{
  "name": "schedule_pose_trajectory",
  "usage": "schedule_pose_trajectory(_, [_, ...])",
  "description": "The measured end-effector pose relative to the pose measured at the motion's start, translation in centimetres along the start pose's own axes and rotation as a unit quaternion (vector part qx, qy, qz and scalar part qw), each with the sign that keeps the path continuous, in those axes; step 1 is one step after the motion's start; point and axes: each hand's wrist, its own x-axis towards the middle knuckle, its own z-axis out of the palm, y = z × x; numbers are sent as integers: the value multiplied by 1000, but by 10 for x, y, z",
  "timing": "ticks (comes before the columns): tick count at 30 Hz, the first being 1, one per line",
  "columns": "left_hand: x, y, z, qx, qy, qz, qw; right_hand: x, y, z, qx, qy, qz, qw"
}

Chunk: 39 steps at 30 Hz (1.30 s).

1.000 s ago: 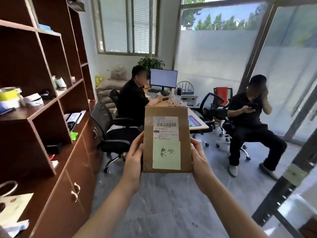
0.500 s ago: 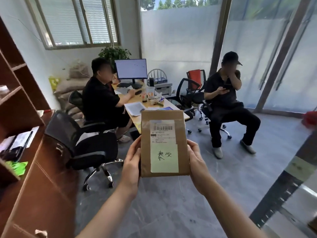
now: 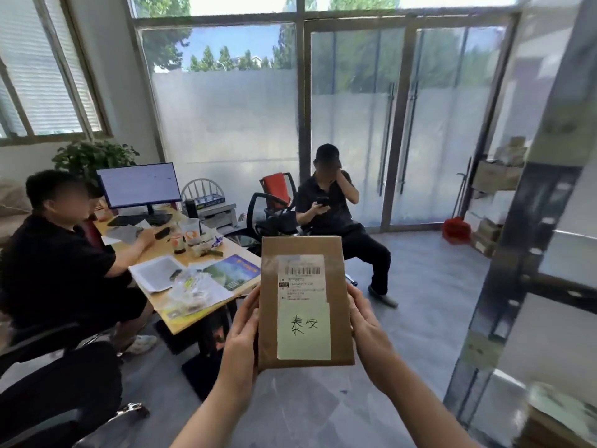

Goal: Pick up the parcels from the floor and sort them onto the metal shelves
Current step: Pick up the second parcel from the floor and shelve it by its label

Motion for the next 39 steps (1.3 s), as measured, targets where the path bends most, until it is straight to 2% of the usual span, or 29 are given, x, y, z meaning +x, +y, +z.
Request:
schedule_pose_trajectory(11, [36, -9, 77, -23, -208, -17, 978, -37, -59, -59, -74, 185, -47, 979])
schedule_pose_trajectory(24, [22, 16, 165, -67, -415, -38, 906, -113, -120, -92, -90, 375, -103, 917])
schedule_pose_trajectory(31, [6, 13, 205, -81, -465, -41, 881, -139, -133, -115, -112, 423, -121, 891])
schedule_pose_trajectory(39, [-12, 4, 240, -90, -488, -32, 867, -158, -142, -145, -119, 426, -137, 886])
